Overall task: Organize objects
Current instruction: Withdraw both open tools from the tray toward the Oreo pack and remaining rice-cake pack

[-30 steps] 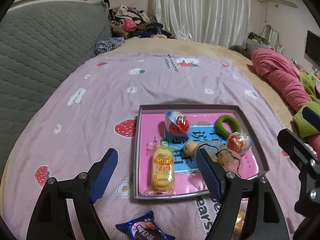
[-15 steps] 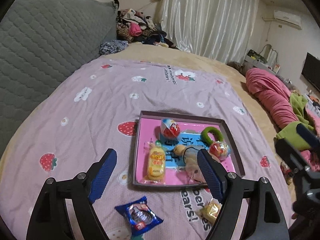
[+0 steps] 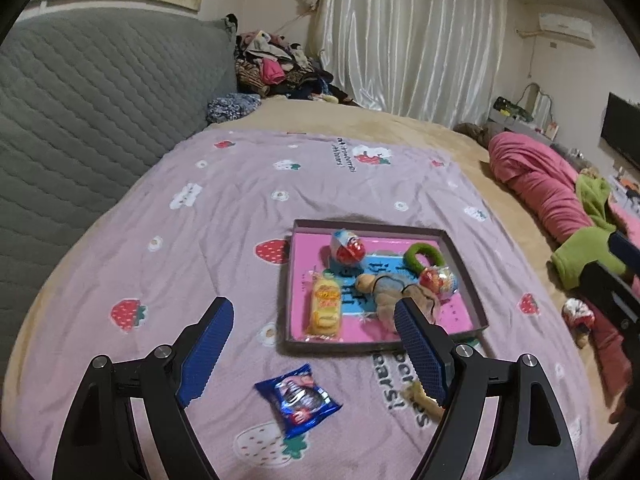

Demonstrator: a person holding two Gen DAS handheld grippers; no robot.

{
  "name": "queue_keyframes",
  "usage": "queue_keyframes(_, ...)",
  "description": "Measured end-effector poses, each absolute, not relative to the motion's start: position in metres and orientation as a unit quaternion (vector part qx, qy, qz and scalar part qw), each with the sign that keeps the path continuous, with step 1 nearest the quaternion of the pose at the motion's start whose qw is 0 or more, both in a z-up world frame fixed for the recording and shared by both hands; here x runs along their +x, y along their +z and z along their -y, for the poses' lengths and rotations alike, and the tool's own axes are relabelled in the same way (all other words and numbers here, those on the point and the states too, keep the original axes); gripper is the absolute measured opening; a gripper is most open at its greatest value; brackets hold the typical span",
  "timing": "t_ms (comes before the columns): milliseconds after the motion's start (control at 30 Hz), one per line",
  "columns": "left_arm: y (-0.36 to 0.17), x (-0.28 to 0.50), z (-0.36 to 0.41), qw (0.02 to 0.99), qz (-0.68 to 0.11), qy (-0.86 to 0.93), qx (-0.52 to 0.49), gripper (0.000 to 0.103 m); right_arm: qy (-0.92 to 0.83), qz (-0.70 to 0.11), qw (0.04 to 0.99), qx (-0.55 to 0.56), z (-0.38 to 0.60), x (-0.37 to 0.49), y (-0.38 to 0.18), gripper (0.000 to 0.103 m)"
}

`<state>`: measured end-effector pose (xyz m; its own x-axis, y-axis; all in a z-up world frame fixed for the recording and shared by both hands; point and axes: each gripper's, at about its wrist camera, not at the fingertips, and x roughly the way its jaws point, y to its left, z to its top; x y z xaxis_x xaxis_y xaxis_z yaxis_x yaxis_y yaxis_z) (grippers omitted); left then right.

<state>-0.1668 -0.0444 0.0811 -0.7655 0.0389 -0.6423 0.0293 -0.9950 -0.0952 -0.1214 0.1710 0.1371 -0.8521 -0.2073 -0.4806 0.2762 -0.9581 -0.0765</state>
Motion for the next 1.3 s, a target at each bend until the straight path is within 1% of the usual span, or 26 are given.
queue_keyframes(167,0.077,-0.142,0.049,-0.001,0.046,0.941,-0.337,0.084,-0.959,-0.071,0.126,0.244,-0.172,-0.105,0.135,0.102)
queue_keyframes(400,0.052,-0.123,0.051,0.004,0.045,0.932,-0.361,0.084,-0.956,-0.073,0.133,0.25,-0.171,-0.089,0.128,0.102)
queue_keyframes(633,0.053,-0.099,0.046,0.007,0.036,0.935,-0.352,0.084,-0.951,-0.079,0.135,0.267,-0.176,-0.08,0.116,0.102)
queue_keyframes(933,0.036,-0.091,0.046,0.005,0.034,0.927,-0.375,0.084,-0.941,-0.067,0.139,0.302,-0.186,-0.079,0.089,0.102)
queue_keyframes(1300,0.01,-0.094,0.043,-0.008,0.014,0.916,-0.402,0.084,-0.933,-0.073,0.147,0.319,-0.185,-0.076,0.072,0.102)
